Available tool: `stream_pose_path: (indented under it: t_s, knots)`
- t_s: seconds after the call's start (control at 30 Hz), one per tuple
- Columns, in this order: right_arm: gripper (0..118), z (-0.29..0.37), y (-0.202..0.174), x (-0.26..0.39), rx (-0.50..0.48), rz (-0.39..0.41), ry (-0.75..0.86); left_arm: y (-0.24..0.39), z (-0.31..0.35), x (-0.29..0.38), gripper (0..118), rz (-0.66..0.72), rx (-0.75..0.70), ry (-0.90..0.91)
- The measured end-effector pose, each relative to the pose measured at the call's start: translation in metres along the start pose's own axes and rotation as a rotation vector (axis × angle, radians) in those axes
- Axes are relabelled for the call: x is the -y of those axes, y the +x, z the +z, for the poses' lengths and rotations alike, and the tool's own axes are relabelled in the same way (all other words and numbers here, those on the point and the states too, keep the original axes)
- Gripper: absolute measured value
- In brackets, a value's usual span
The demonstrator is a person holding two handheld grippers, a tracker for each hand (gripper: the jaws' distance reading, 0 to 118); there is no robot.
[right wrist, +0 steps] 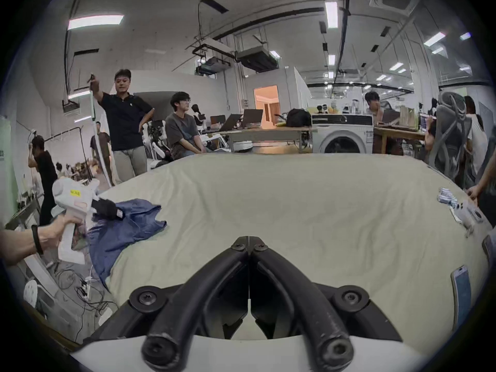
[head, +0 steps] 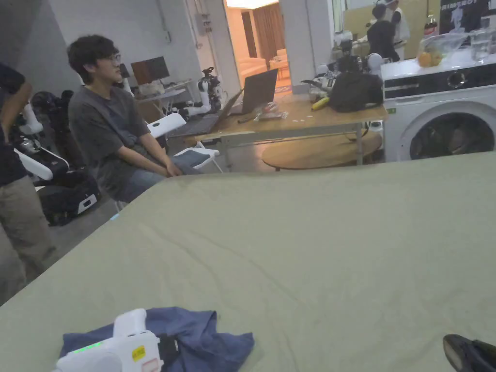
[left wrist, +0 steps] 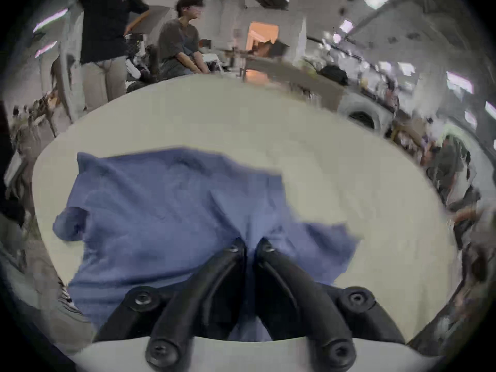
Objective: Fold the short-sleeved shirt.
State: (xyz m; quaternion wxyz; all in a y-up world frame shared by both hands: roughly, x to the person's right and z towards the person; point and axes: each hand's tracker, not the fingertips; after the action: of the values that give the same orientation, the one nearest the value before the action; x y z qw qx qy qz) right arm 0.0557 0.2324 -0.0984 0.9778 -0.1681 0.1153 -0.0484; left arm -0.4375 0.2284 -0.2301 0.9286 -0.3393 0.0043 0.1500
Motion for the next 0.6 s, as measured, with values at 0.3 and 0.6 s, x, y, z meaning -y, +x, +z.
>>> stream_pose_path:
  t_s: [0.3,0.6]
  knots:
    - [0,0.035,0.024,-0.025,0.054,-0.032,0.072,0.103,0.098,-0.17,0,-0.193,0.035,0.328]
    - [0,0.069,0.057,-0.022,0.167,-0.094,0.101,0.308,0.039,-0.149,0,-0.52,0.206,0.293]
